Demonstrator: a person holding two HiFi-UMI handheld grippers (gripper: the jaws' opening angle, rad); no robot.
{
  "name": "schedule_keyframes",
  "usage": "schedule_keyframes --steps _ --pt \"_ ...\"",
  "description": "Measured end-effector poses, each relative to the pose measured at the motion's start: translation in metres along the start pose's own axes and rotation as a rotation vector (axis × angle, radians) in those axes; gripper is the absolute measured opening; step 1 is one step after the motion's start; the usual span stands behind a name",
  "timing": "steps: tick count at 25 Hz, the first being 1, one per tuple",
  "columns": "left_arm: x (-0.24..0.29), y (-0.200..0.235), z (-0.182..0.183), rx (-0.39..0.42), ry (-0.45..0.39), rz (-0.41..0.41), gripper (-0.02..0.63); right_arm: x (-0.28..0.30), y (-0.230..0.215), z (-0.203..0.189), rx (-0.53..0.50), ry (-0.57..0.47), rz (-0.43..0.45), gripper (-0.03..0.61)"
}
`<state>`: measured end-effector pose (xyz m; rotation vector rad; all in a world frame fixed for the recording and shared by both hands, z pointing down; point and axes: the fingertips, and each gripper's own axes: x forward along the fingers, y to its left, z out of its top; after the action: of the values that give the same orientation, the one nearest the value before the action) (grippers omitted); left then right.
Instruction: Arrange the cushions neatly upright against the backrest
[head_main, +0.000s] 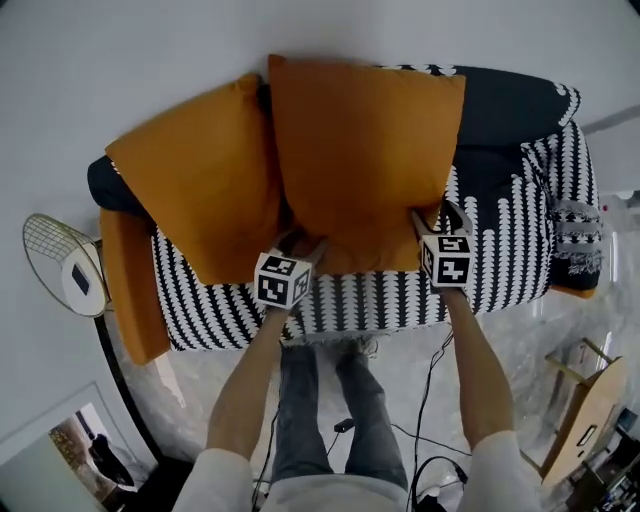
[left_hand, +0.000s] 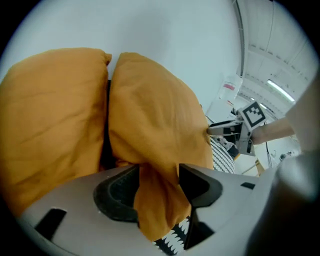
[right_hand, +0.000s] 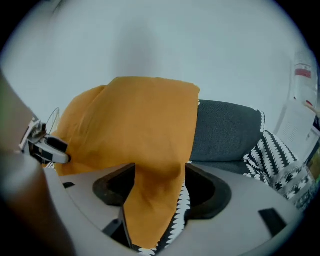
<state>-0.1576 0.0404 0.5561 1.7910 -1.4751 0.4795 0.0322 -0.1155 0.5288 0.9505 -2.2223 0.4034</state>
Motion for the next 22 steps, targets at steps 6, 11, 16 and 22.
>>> schedule_keyframes --steps 6,11,16,22 --pt "-0.039 0.008 0.017 0.015 -0.07 0.1 0.284 -0.041 0.013 0.002 0.1 -0.076 -0.007 0.294" --pt "-0.07 -0.016 0.037 0.052 -0.133 0.105 0.283 -0.081 0.03 0.0 0.102 -0.102 0.002 0.185" --pt "-0.099 -0.052 0.056 0.11 -0.197 0.089 0.109 -0.134 0.041 0.017 0.094 -0.179 0.001 0.046" --pt "-0.144 -0.114 0.067 0.166 -0.233 0.04 0.029 -0.208 0.063 0.03 0.137 -0.274 0.074 0.028"
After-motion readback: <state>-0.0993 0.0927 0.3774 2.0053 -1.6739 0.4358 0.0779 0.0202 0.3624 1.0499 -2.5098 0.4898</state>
